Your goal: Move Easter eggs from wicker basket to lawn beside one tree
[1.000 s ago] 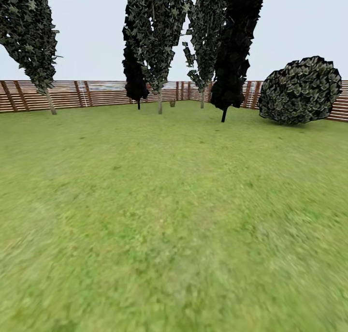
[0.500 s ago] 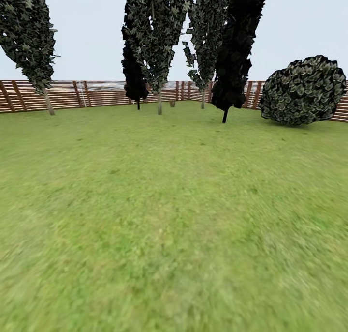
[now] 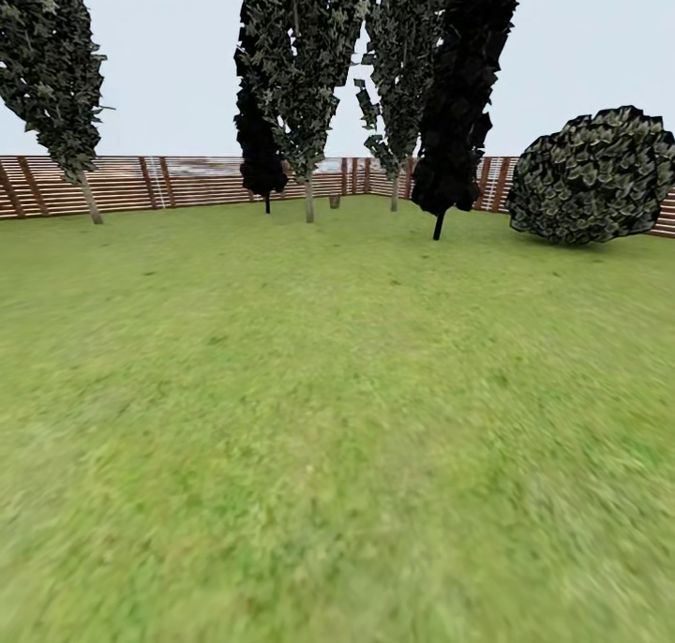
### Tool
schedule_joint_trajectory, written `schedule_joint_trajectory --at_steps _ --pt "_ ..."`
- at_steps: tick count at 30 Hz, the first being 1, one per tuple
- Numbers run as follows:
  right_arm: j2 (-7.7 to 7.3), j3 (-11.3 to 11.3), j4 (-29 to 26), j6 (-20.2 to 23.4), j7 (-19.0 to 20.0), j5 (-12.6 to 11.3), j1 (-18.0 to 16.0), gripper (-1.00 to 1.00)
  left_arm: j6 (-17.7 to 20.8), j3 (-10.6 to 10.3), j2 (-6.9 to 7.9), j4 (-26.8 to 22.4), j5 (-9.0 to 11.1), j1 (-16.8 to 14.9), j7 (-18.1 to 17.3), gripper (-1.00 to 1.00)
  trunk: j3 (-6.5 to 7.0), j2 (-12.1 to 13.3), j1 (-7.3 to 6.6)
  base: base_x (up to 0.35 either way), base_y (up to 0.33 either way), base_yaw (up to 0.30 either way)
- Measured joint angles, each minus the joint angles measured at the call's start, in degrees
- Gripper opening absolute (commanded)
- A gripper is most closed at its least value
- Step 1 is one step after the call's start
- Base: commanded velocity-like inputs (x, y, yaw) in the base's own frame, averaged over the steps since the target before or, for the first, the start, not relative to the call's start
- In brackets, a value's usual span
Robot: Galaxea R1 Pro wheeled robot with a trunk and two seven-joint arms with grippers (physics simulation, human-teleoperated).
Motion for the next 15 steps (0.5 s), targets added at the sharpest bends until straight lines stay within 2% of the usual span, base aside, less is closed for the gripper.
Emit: schedule_joint_trajectory --at_steps 15 --pt "0.0 0.0 0.0 -0.01 0.01 0.02 0.0 1.0 0.0 0.0 0.0 0.0 0.0 0.0 0.0 1.0 0.0 0.0 0.0 0.337 0.0 0.0"
